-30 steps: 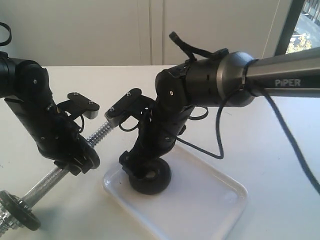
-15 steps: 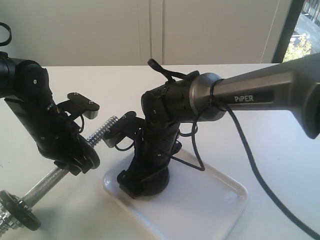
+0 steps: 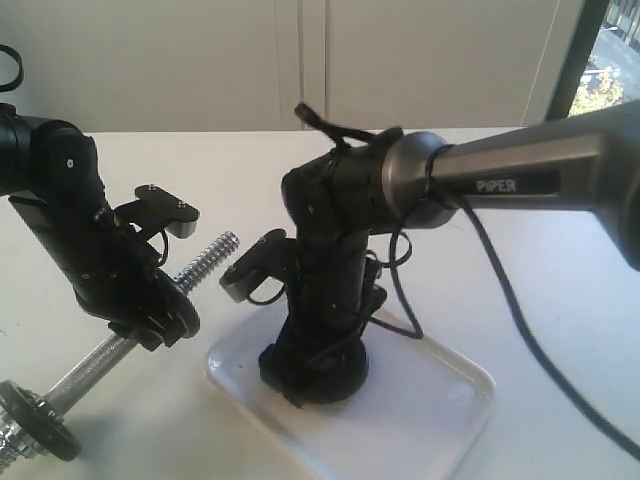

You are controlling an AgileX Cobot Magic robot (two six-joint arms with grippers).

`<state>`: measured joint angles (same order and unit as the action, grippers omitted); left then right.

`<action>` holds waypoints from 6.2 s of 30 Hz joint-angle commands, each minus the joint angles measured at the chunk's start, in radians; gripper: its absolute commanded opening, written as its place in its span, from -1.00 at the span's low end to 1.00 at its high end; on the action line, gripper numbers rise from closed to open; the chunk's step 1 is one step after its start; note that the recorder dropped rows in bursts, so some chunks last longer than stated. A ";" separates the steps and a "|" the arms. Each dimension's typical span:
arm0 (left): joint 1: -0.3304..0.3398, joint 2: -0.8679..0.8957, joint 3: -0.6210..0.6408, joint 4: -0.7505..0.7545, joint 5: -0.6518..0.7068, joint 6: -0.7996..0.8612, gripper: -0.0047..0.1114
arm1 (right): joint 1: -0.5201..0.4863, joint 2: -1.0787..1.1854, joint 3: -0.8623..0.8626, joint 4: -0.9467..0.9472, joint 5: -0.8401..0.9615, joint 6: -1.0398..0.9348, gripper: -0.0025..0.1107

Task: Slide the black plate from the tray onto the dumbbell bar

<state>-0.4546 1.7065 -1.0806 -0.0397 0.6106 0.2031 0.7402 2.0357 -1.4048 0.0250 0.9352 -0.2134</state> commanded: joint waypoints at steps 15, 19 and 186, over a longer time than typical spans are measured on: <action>-0.006 -0.042 -0.012 -0.012 -0.017 0.027 -0.92 | -0.489 0.045 -0.242 1.188 0.286 -0.519 -0.96; -0.006 -0.042 -0.012 -0.012 -0.015 0.032 -0.92 | -0.510 0.124 -0.260 1.288 0.286 -0.530 -0.96; -0.006 -0.156 0.021 -0.008 -0.226 0.266 -0.92 | -0.509 0.211 -0.329 1.360 0.286 -0.570 -0.96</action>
<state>-0.4546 1.5918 -1.0215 -0.0317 0.4445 0.4656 0.2418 2.2636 -1.7319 1.2669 1.1909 -0.7790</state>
